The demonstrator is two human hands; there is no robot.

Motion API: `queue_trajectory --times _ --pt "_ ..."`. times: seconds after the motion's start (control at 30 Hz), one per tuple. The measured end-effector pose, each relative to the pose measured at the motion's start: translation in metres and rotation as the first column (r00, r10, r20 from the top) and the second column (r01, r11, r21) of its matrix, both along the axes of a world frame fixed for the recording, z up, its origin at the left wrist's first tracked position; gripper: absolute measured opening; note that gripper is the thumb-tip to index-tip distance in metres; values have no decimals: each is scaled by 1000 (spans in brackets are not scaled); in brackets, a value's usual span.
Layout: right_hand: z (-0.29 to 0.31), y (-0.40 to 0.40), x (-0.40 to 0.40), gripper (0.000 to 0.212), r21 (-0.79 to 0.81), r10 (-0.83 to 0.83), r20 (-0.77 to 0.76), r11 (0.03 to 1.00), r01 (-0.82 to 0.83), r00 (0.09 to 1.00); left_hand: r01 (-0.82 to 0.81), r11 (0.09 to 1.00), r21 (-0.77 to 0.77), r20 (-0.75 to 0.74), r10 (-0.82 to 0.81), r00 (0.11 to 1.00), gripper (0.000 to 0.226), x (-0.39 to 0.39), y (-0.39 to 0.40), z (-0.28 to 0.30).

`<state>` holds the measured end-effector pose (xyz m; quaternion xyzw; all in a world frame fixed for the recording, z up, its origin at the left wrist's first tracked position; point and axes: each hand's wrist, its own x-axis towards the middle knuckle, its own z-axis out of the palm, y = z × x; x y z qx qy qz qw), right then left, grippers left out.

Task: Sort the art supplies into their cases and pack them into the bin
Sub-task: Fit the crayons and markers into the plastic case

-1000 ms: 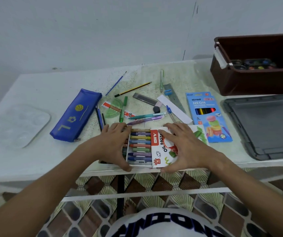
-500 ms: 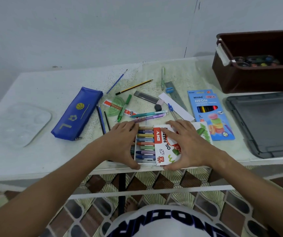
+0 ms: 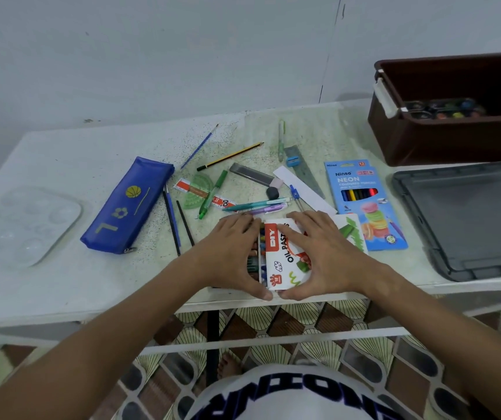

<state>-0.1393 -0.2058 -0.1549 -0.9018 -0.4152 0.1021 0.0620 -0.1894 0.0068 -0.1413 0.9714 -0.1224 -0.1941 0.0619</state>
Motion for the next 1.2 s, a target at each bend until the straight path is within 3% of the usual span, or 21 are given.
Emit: queue_trajectory --times 0.17,0.33,0.43,0.53,0.9,1.07,1.2 --pt "1 -16 8 137 -42 -8 -73 999 5 997 -146 977 -158 -20 144 989 141 -8 18 2" --pt "7 -49 19 140 -67 -96 -138 994 87 986 -238 970 42 -70 240 968 130 -26 49 6" --pt "3 -49 20 136 -12 -78 -145 997 77 986 -280 956 -89 -108 271 957 84 -24 49 6" --pt "-1 -46 21 132 40 -86 -133 995 92 987 -286 938 -193 -124 266 956 60 -21 43 9" --pt "-7 -26 17 127 110 -72 -84 991 81 994 -286 865 -412 -253 193 948 65 -2 4 -1" --pt "-9 -26 18 124 174 -102 -61 979 111 993 -364 691 -625 -333 186 924 61 -1 11 5" --pt "3 -20 23 121 315 -180 -78 929 196 981 -411 534 -738 -264 332 905 39 7 27 23"
